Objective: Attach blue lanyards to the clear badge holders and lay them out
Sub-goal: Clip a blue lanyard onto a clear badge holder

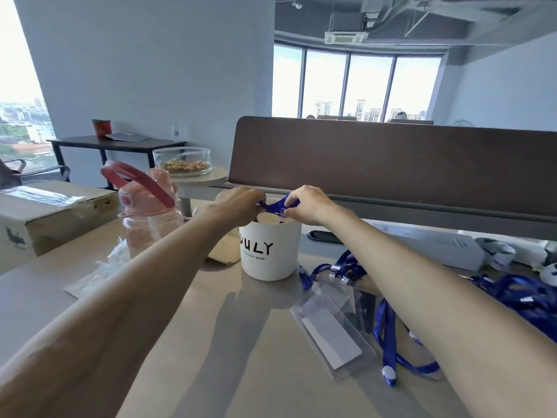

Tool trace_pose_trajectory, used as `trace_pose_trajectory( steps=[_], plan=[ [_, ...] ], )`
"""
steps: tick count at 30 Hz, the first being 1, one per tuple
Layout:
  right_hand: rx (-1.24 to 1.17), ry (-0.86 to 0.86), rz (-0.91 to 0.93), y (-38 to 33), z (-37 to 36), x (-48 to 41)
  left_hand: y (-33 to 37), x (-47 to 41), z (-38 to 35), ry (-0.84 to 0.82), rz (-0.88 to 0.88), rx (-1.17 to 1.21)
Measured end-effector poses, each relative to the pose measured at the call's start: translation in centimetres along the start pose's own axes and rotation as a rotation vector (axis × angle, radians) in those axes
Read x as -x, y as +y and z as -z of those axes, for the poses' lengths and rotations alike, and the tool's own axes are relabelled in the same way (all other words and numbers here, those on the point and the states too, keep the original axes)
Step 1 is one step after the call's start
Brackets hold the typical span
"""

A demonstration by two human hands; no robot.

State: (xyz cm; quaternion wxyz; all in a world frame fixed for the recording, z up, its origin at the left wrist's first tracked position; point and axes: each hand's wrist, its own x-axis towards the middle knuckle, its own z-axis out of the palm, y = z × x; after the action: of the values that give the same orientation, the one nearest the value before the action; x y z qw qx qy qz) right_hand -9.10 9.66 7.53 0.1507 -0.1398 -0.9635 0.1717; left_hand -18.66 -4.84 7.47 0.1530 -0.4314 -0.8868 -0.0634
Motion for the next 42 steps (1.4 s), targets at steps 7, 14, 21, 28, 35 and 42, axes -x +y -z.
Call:
trace_pose_trajectory(
  steps=[7, 14, 21, 28, 35, 42],
  plan=[
    [-0.192, 0.103, 0.038, 0.7, 0.8, 2.9, 1.2, 1.6, 0.5, 0.105, 0.085, 0.202],
    [-0.315, 0.251, 0.052, 3.1, -0.2, 12.0, 8.6, 7.9, 1.0, 0.288, -0.067, 0.525],
    [-0.280, 0.262, -0.048, 8.7, -1.1, 21.8, 15.6, 13.2, -3.4, 0.060, -0.137, 0.582],
    [-0.166, 0.343, -0.227, 15.4, -0.5, 29.0, 25.3, 14.7, -7.3, -0.007, -0.249, 0.649],
    [0.191, 0.337, -0.505, 22.0, 2.1, 33.5, 34.5, 11.5, -8.8, -0.083, -0.320, 0.571],
    [0.174, 0.309, -0.508, 25.0, 3.1, 34.1, 40.1, 7.2, -10.8, -0.229, -0.243, 0.651]
  ],
)
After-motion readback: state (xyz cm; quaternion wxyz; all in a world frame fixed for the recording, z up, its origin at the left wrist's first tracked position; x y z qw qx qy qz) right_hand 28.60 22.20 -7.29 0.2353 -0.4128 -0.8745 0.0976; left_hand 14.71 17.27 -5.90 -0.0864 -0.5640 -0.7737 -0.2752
